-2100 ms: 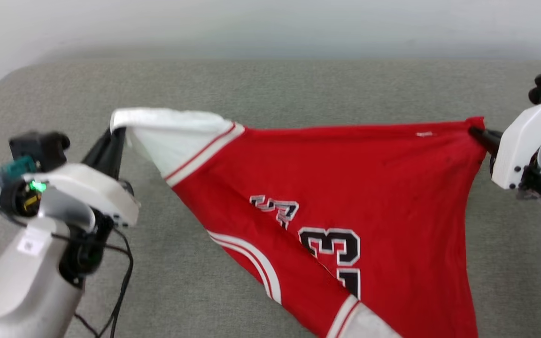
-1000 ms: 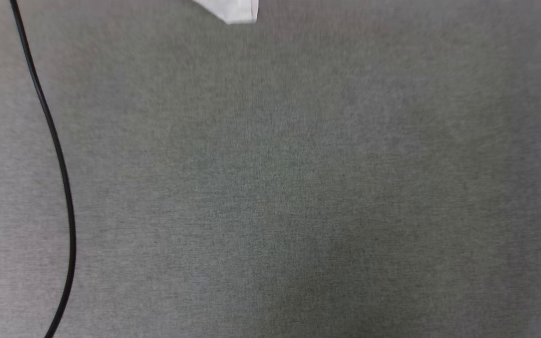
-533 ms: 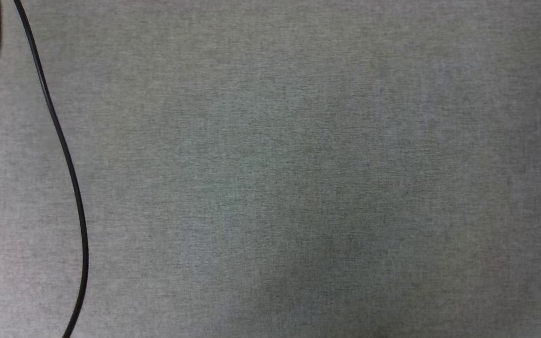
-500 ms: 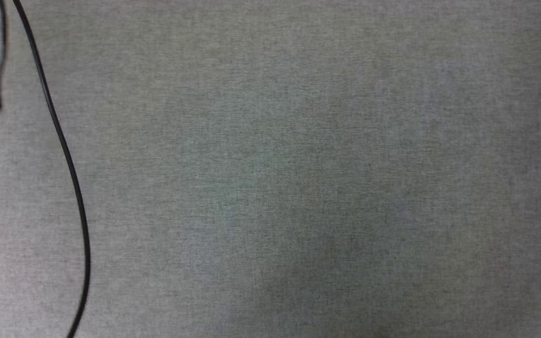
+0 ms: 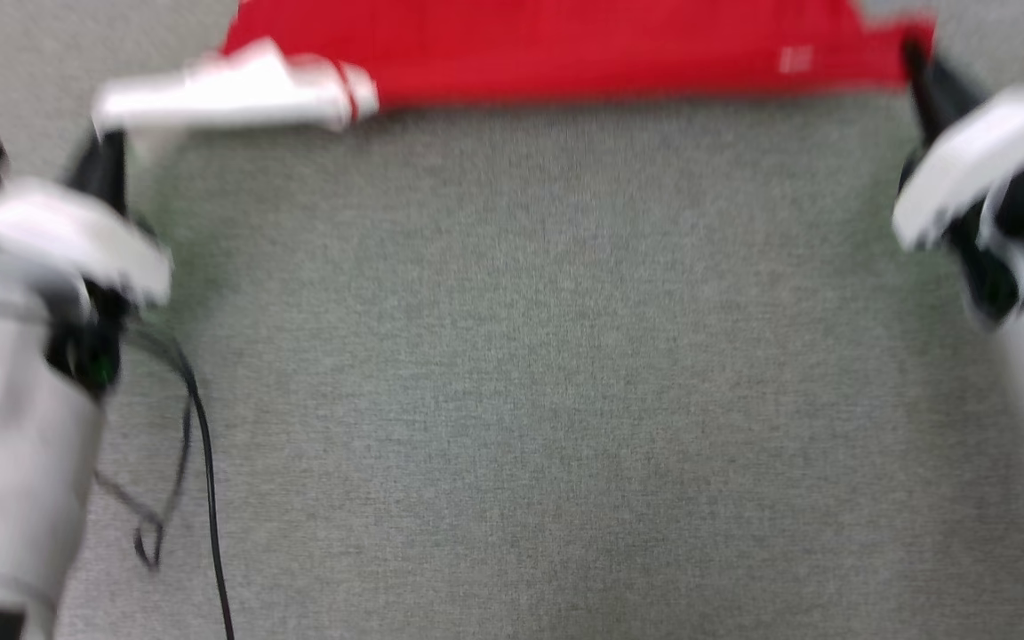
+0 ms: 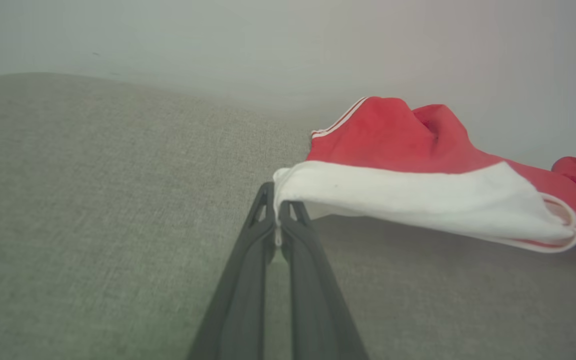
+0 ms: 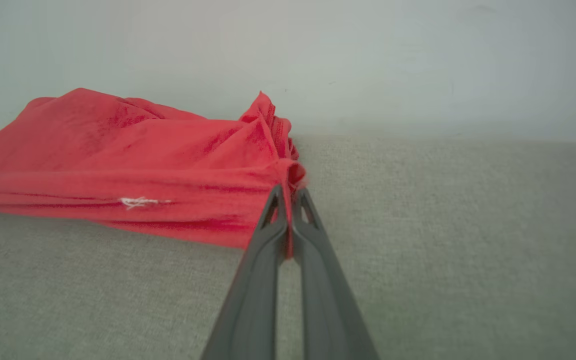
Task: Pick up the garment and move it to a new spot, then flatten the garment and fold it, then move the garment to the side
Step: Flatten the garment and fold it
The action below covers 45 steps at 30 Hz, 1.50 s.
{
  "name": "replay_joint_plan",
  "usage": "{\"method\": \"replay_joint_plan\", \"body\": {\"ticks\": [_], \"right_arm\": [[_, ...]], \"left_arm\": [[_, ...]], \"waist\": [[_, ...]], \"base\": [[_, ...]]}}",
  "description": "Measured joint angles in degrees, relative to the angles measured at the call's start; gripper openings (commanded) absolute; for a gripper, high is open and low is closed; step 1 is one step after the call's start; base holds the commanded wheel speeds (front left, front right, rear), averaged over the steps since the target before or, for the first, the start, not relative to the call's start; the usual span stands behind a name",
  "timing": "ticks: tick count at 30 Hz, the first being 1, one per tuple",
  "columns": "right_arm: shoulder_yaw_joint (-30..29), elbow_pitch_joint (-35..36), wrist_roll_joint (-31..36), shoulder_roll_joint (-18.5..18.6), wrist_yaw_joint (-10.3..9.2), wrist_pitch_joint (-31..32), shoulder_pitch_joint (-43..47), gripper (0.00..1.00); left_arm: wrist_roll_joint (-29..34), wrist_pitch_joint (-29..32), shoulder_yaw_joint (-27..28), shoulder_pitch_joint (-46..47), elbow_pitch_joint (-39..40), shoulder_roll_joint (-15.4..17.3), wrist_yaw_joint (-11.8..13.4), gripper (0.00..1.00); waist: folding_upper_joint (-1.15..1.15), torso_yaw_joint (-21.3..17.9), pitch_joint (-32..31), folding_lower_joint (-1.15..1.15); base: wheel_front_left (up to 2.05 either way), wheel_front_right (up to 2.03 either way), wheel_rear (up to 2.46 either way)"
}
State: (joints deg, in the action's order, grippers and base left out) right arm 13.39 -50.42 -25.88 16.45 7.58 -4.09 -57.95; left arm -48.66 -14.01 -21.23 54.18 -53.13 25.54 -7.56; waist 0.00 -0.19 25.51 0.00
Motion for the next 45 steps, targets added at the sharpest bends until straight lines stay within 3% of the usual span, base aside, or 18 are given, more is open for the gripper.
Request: {"method": "replay_joint_plan", "body": {"ticks": [6, 11, 17, 22, 28, 36, 40, 45], "right_arm": [[0.74, 1.87, -3.56, 0.96, 0.08, -2.02, 13.11, 0.00], [0.71, 5.11, -4.65, 1.69, 0.12, -2.18, 22.67, 0.00], [-2.15, 10.25, -5.58, 2.05, 0.33, -1.82, 33.83, 0.00], [-5.87, 16.51, -5.03, 1.56, 0.34, -0.44, 44.23, 0.00], [-12.62, 26.58, -1.36, -0.68, 0.34, 4.85, 57.42, 0.00], [-21.27, 43.34, 5.26, -7.15, 0.34, 17.38, 72.56, 0.00], [-23.18, 49.41, 7.28, -9.55, 0.31, 23.29, 75.82, 0.00], [-23.76, 53.57, 8.26, -10.63, 0.21, 27.17, 75.74, 0.00]], "left_arm": [[-1.58, -0.77, 1.42, -15.88, 4.01, -0.64, 0.03, 0.00], [-1.92, -0.81, 2.64, -27.01, 9.09, -0.38, 1.91, 0.00], [-2.24, -0.58, 3.32, -39.05, 18.41, 0.76, 5.76, 0.00], [-3.64, 1.36, 3.96, -49.04, 27.82, 1.87, 10.74, 0.00], [-5.57, 4.71, 4.80, -60.21, 39.16, 3.31, 16.77, 0.00], [-7.75, 9.73, 6.00, -71.25, 51.23, 6.32, 23.34, 0.00], [-8.56, 10.85, 7.05, -74.35, 55.72, 7.35, 25.76, 0.00], [-7.83, 12.29, 6.70, -73.57, 58.60, 8.65, 26.39, 0.00]], "waist": [[0.00, 0.20, -6.45, -0.01], [0.00, 0.38, -11.52, -0.02], [0.00, 0.87, -16.79, -0.02], [0.00, 1.41, -20.56, -0.02], [0.01, 1.98, -24.49, -0.02], [0.00, 2.43, -27.48, -0.01], [0.00, 2.05, -27.94, -0.01], [0.01, 1.61, -27.68, -0.01]], "base": [[0.00, 0.00, 0.00], [0.00, 0.00, 0.00], [0.00, 0.00, 0.00], [0.00, 0.00, 0.00], [0.00, 0.00, 0.00], [0.00, 0.00, 0.00], [0.00, 0.00, 0.00], [0.00, 0.00, 0.00]]}}
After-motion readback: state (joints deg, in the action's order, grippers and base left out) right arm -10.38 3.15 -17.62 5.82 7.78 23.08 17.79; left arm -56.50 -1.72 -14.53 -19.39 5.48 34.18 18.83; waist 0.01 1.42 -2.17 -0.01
